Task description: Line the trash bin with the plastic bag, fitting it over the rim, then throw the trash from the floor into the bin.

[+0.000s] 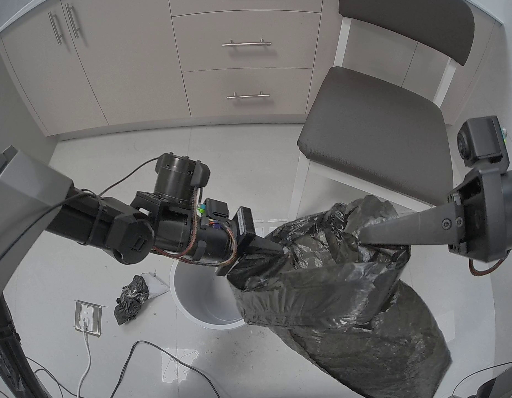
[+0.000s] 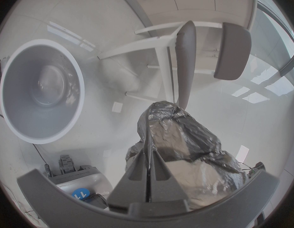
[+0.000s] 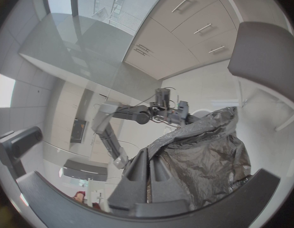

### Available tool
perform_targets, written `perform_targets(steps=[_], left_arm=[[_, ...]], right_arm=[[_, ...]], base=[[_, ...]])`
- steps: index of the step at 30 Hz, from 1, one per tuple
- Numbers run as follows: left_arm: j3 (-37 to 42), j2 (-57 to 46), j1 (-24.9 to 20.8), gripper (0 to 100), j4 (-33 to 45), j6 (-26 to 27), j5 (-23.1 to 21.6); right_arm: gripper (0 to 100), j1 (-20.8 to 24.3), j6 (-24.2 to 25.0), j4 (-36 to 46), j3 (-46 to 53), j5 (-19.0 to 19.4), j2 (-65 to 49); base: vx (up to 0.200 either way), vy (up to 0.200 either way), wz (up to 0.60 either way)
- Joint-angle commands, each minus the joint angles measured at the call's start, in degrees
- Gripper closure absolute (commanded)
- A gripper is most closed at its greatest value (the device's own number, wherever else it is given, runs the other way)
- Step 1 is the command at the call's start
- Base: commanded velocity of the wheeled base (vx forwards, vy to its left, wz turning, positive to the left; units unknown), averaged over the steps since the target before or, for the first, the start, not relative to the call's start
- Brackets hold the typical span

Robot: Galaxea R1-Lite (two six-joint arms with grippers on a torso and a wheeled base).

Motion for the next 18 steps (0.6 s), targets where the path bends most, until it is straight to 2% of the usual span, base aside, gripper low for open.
perform_targets(steps=[1,5,8,13,18], left_arm=[[2.2,-5.4,4.1,100,0.0,0.0,0.0],[4.3,-9.5,6.8,100,0.0,0.0,0.0],[6.1,-12.6,8.4,100,0.0,-0.1,0.0],[9.1,-16.6,9.1,100,0.0,-0.1,-0.1],[12.9,-21.1,9.2,100,0.0,-0.1,-1.1]], right_arm=[[100,-1.4,-4.1,-0.1,1.9,-2.5,2.0],[100,-1.7,-5.8,-0.9,2.0,-5.4,3.5],[100,-1.6,-5.8,-4.6,2.0,-7.1,4.4],[100,-0.7,-5.6,-9.4,1.1,-8.9,6.0],[100,3.1,-5.1,-13.0,-0.9,-15.4,9.0]], base=[[0.000,0.000,0.00],[0.000,0.000,0.00],[0.000,0.000,0.00],[0.000,0.000,0.00],[0.000,0.000,0.00]])
